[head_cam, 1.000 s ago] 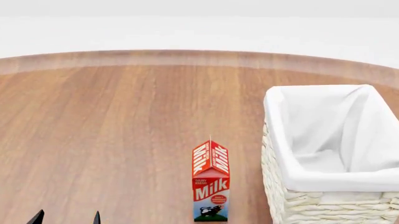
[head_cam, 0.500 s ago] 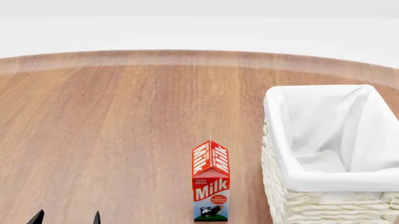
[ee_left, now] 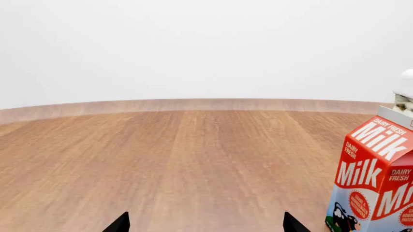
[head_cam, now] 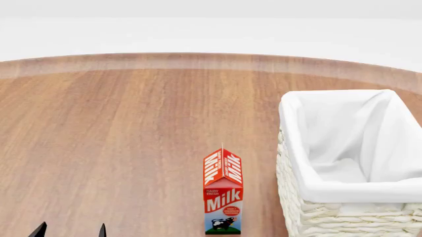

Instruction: Pick up the orange juice, and put it in the basket.

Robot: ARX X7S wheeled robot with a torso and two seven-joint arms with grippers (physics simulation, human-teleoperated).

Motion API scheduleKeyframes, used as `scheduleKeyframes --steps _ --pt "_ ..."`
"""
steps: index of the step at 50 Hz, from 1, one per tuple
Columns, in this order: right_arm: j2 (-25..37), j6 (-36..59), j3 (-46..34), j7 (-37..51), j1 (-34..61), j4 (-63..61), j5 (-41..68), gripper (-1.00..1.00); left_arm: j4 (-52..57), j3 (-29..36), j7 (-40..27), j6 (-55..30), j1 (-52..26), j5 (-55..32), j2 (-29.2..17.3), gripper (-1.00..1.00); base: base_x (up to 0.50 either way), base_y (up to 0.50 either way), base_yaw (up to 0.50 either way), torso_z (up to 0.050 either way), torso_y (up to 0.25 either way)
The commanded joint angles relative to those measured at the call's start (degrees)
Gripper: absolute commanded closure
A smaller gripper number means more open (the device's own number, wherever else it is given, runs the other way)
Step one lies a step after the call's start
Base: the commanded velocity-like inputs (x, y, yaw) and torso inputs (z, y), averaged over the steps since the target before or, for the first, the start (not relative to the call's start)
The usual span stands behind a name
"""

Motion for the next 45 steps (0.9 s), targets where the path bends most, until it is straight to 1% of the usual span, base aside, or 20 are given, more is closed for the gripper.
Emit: scheduleKeyframes --steps 1,45 --pt "-0.3 0.4 -0.3 0.2 1.6 1.6 0.3 -1.0 0.0 0.3 -0.3 0.1 -0.1 -0.2 -0.2 -1.0 0.0 0.0 0.0 0.0 0.0" --pt "-1.3 1.9 -2.1 1.1 6.8 6.5 1.2 -1.0 -0.1 1.3 -1.2 0.4 -0.3 -1.0 -1.0 -1.0 0.0 0.0 0.0 0.0 0.0"
